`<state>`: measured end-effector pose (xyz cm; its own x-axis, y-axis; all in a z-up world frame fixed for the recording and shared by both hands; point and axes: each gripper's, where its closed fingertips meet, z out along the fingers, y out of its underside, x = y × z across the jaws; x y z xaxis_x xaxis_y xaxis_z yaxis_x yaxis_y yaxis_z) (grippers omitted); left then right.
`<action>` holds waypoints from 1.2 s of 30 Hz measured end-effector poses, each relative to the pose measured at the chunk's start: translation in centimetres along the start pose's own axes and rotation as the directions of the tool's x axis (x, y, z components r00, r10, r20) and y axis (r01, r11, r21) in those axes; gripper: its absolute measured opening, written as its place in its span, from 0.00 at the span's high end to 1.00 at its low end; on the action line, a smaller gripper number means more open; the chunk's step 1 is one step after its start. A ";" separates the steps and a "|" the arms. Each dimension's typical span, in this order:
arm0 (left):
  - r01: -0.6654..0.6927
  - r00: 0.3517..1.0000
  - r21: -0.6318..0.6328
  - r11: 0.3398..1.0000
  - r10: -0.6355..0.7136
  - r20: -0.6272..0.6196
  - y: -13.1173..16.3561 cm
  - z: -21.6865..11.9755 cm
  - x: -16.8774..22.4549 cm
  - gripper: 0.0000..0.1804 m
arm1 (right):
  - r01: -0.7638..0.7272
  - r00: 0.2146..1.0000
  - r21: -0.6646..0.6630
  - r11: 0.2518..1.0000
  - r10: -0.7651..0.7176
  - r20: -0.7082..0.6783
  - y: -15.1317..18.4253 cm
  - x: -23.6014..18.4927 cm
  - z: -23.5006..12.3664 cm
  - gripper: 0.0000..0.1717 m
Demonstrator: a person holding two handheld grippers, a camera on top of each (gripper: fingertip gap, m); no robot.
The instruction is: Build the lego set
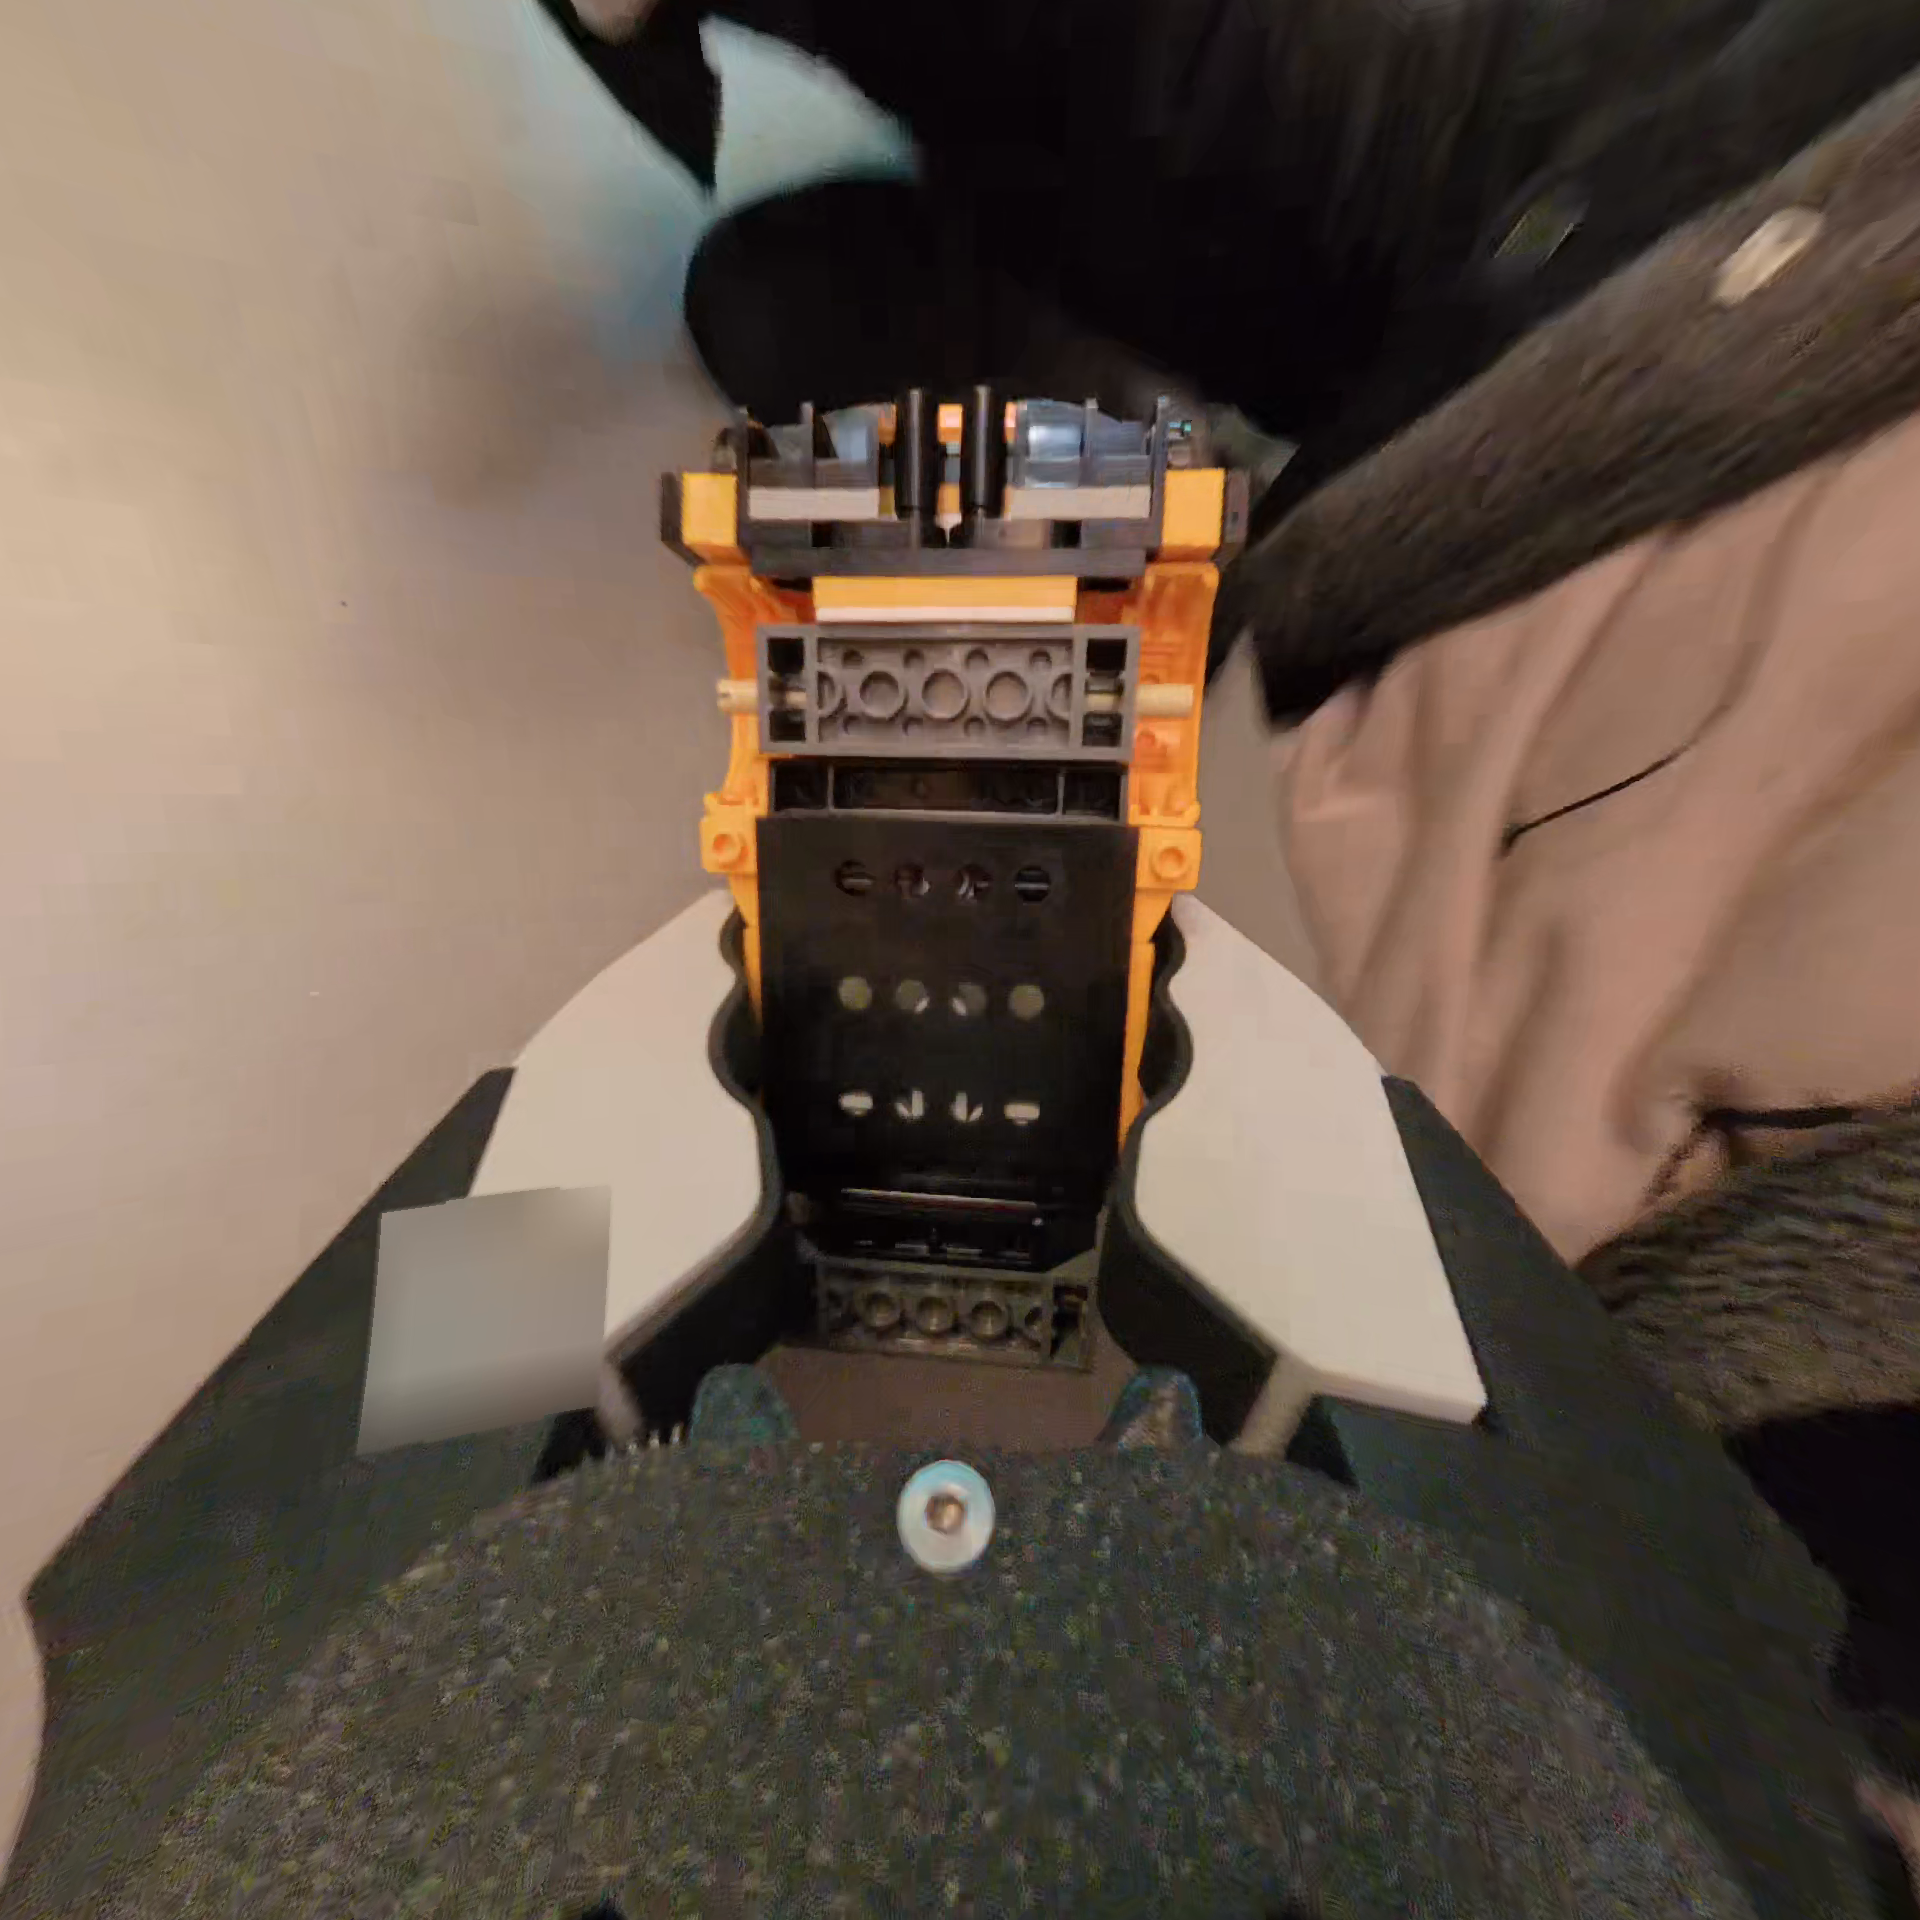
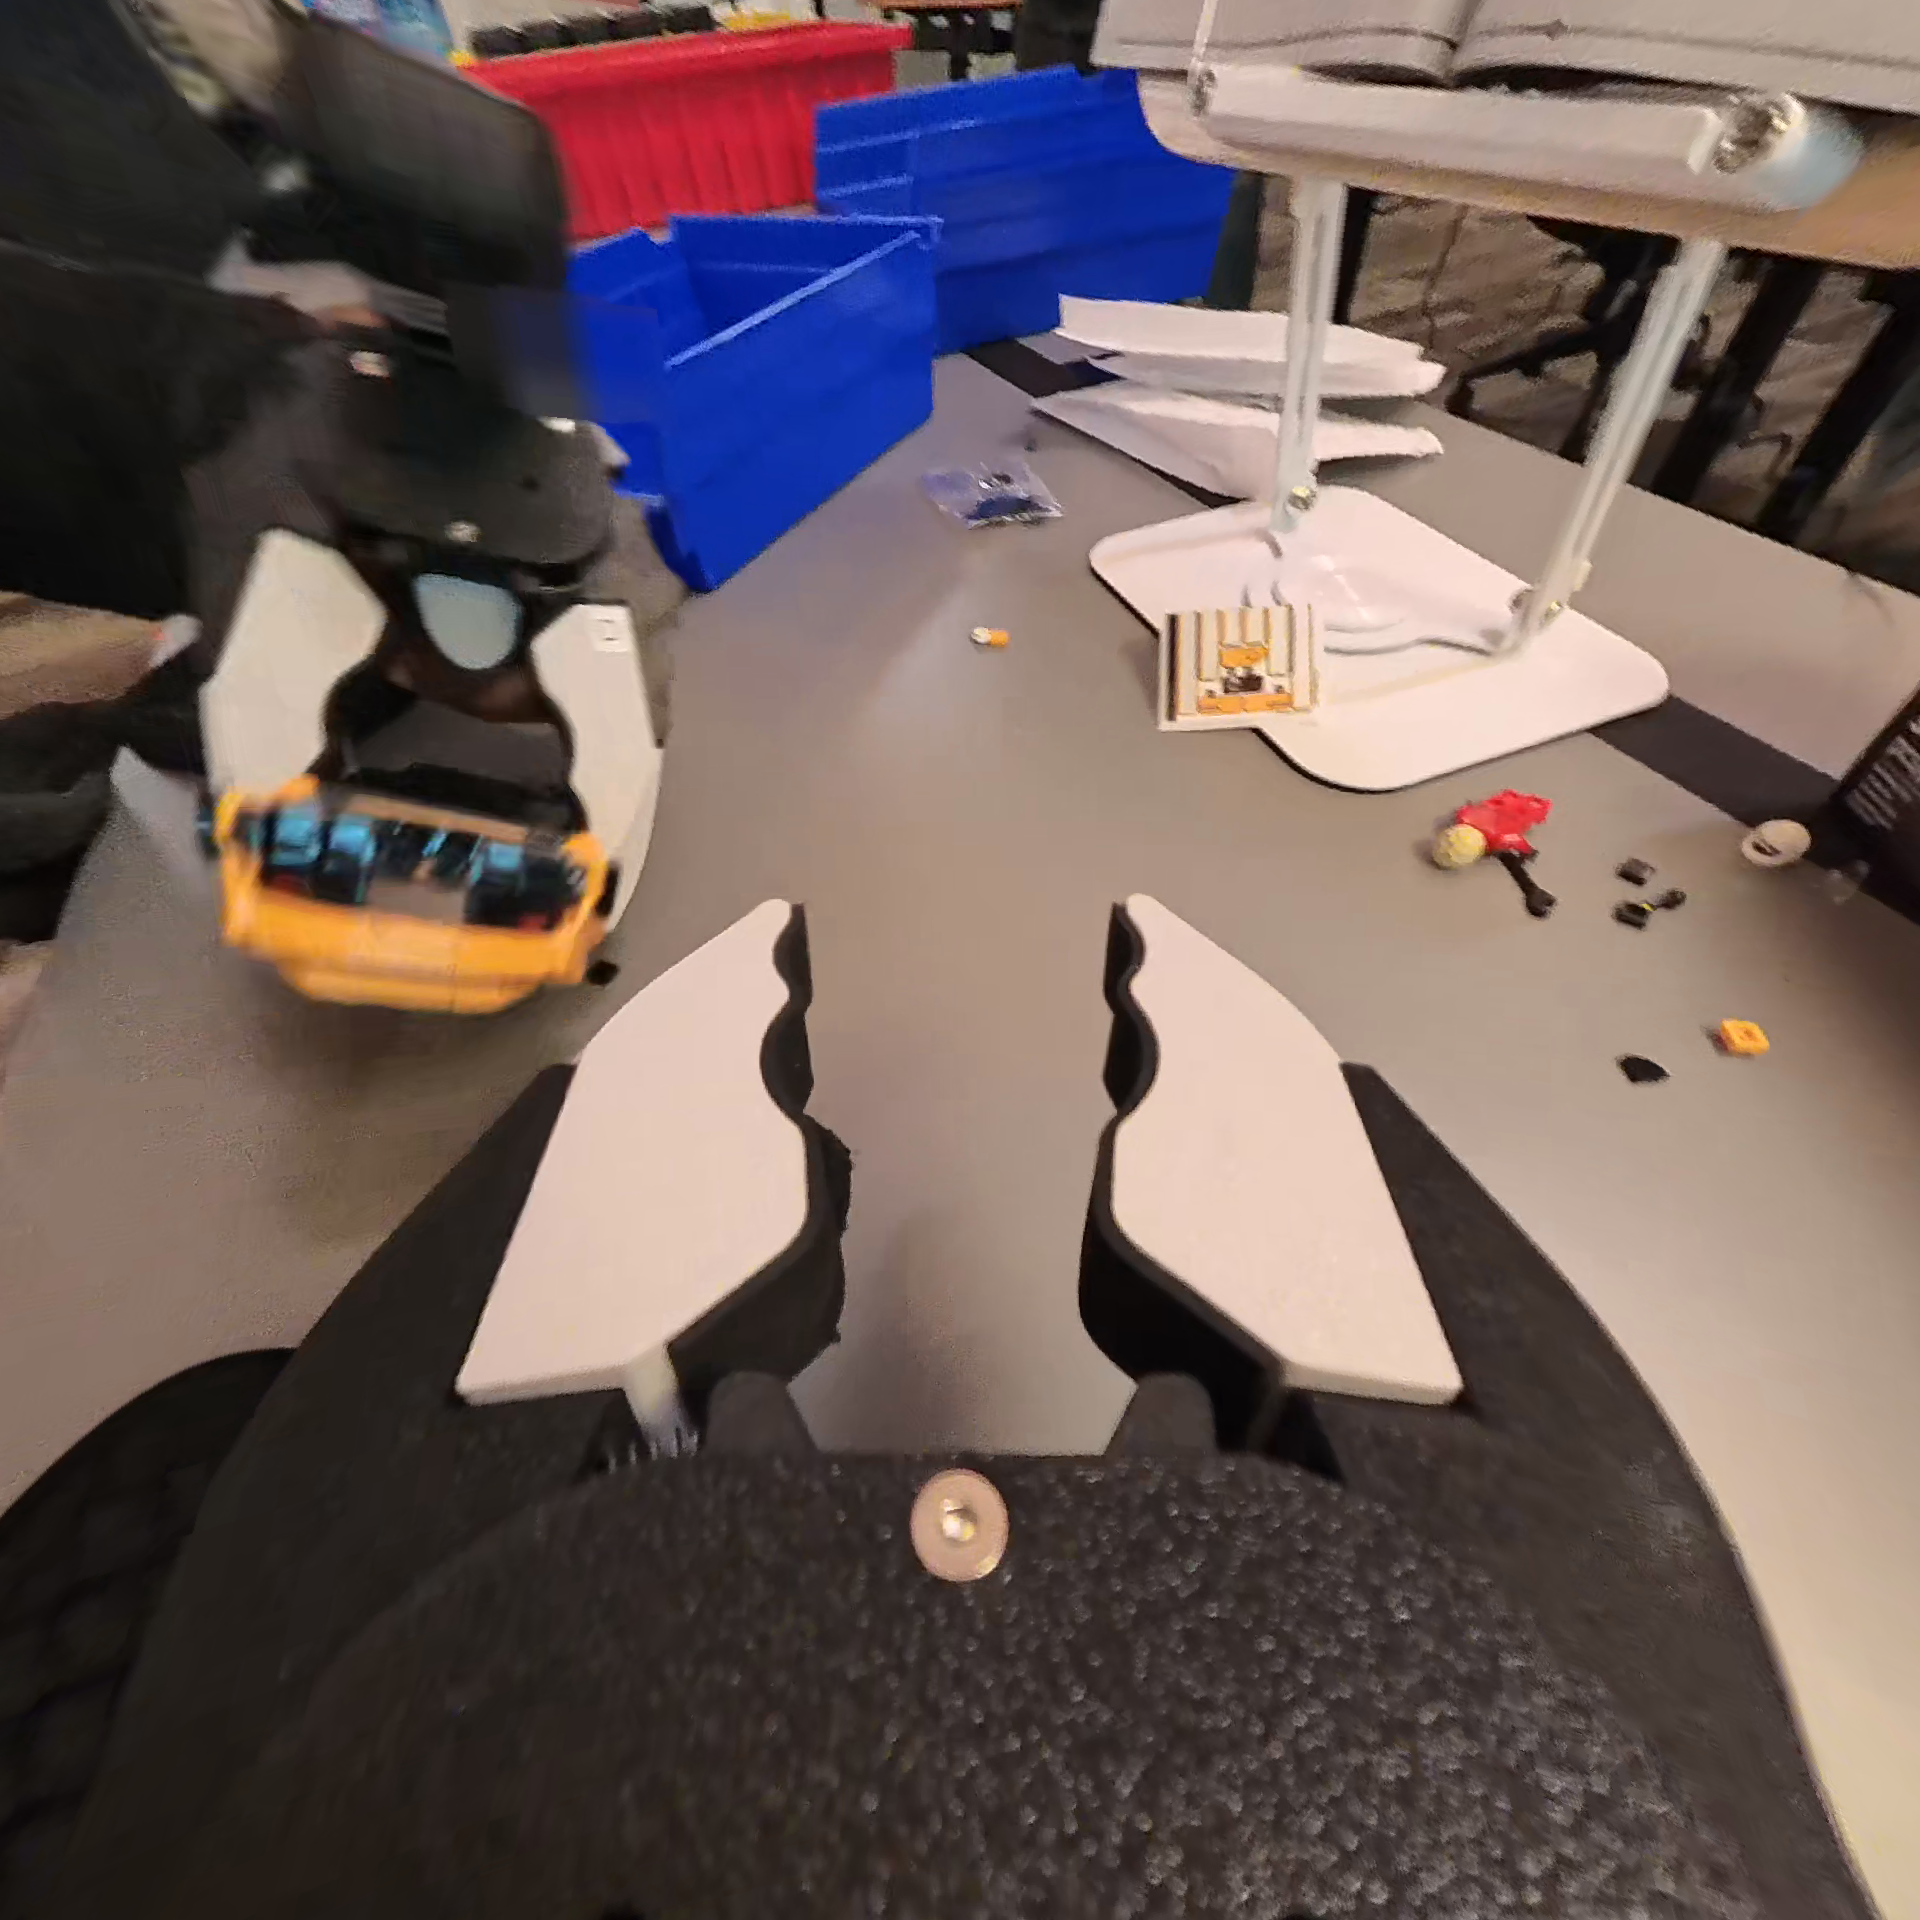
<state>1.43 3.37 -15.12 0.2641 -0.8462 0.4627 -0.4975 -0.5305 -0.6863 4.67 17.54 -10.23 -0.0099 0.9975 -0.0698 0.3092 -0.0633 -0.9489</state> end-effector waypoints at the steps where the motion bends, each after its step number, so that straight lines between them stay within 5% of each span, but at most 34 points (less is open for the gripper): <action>1: 0.061 0.996 0.106 0.992 -0.053 -0.073 -0.6 -0.5 0.6 0.61 | 0.008 0.999 0.015 1.000 -0.009 0.032 -0.2 -0.6 0.0 0.68; 5: 0.316 0.892 0.452 0.834 -0.099 -0.441 -4.0 -3.8 3.6 0.61 | 0.005 0.968 0.085 0.996 -0.026 0.251 -1.6 -5.4 0.5 0.65; 8: 0.457 0.773 0.516 0.725 -0.038 -0.633 -5.5 -5.7 5.1 0.61 | 0.007 0.928 0.153 0.988 -0.064 0.368 -3.4 -8.6 1.4 0.61; 17: 0.457 0.640 0.470 0.755 0.087 -0.763 -7.0 -6.8 7.4 0.61 | -0.154 0.661 0.081 0.985 0.041 0.749 -7.6 -13.1 2.4 0.72; 22: 0.473 0.698 0.486 0.735 0.025 -0.716 -6.2 -7.3 6.2 0.60 | -0.280 0.618 0.014 0.960 0.169 0.768 -7.5 -13.0 3.1 0.76; 25: 0.443 0.796 0.520 0.730 -0.055 -0.603 -4.9 -7.8 4.2 0.60 | -0.353 0.631 -0.048 0.935 0.276 0.725 -6.4 -12.3 3.9 0.80; 29: 0.311 0.921 0.467 0.828 -0.140 -0.364 -2.2 -6.3 2.5 0.68 | -0.446 0.628 -0.176 0.877 0.447 0.637 -3.5 -11.8 5.6 0.80; 36: 0.309 0.951 0.410 0.859 -0.285 -0.119 0.2 -6.3 -1.8 0.75 | -0.665 0.492 -0.363 0.653 0.748 0.444 -0.1 -9.9 9.6 0.82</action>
<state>-4.37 5.10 -12.53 0.2948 -0.6478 0.7025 -0.0072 -0.7366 -0.6763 -4.41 7.33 -12.41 -0.1959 0.4301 -0.8813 0.5535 -0.6933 -0.4614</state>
